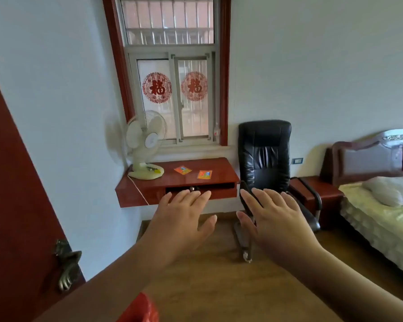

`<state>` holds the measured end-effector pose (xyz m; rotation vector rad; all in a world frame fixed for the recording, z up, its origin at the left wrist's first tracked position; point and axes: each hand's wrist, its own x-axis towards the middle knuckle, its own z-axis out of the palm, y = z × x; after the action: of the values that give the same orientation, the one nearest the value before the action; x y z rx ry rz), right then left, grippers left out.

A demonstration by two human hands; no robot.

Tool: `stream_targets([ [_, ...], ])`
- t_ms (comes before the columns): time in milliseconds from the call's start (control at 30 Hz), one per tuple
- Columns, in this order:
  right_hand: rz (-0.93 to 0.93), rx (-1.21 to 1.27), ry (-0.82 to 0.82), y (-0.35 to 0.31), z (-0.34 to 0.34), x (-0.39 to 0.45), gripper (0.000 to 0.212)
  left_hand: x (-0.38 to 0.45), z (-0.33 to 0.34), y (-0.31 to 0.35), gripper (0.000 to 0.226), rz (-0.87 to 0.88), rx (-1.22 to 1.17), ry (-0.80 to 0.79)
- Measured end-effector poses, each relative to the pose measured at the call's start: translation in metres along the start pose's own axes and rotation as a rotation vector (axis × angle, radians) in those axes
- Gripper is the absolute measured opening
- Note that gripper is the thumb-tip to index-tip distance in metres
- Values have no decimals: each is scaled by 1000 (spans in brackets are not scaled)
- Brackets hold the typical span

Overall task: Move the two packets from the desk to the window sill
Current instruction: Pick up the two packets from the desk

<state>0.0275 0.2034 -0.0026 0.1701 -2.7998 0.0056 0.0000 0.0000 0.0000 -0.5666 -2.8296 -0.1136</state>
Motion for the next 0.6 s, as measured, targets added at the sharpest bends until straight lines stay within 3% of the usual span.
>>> stream_targets([
  [233, -28, 62, 2, 14, 48, 36, 73, 38, 39, -2, 63, -27, 10, -7],
  [600, -89, 64, -37, -20, 110, 120, 68, 96, 95, -74, 81, -87, 14, -7],
])
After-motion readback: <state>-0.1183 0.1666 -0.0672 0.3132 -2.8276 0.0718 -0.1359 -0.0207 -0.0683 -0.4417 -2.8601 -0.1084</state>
